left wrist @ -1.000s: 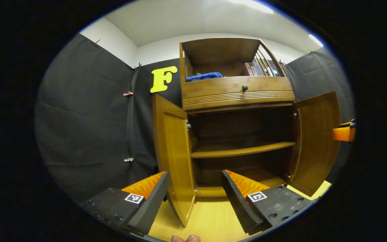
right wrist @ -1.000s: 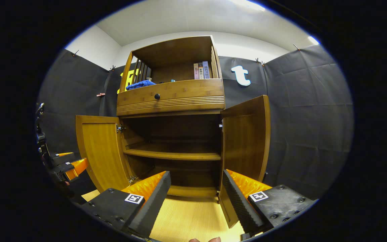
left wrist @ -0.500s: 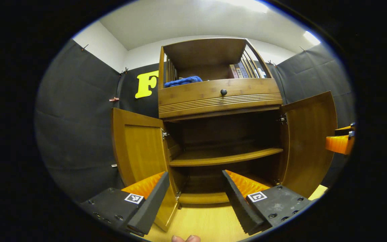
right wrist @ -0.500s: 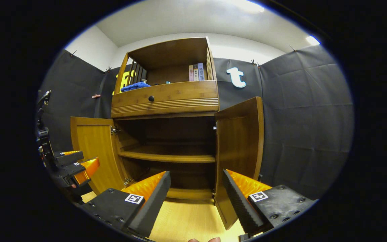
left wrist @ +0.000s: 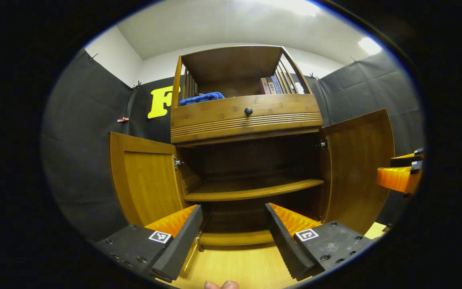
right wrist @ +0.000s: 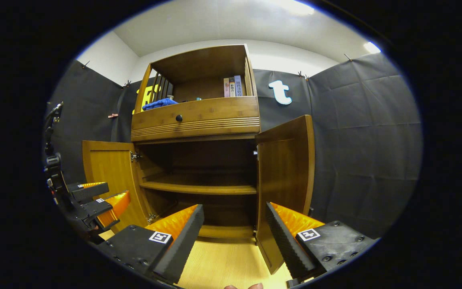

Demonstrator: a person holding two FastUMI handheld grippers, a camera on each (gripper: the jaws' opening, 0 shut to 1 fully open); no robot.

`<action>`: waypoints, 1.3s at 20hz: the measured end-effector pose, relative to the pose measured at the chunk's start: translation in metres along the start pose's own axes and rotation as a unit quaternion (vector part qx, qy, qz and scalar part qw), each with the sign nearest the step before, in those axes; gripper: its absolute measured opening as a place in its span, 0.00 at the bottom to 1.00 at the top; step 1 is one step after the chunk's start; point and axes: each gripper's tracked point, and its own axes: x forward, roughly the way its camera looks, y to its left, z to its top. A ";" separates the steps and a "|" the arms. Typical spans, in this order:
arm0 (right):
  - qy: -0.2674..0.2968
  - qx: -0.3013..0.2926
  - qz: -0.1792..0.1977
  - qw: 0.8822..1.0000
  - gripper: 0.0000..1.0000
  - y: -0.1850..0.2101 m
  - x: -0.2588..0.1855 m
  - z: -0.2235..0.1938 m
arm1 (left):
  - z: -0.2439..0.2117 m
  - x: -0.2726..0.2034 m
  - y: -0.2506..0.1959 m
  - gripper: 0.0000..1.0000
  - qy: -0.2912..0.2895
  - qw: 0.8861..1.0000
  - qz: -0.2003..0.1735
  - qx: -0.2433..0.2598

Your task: Open the right door of the double-door shoe cabinet with the right hand, and open the left door with the left hand.

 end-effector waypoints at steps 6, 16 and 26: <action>0.001 -0.004 0.005 1.000 1.00 0.003 -0.002 -0.002 | 0.003 -0.002 0.002 1.00 -0.006 1.000 0.002 0.001; 0.002 -0.001 0.004 1.000 1.00 0.003 -0.007 -0.002 | 0.006 -0.008 -0.002 1.00 -0.009 1.000 -0.002 0.006; 0.001 -0.001 0.003 1.000 0.98 0.004 -0.010 -0.001 | 0.006 -0.011 0.000 1.00 -0.008 1.000 -0.001 0.002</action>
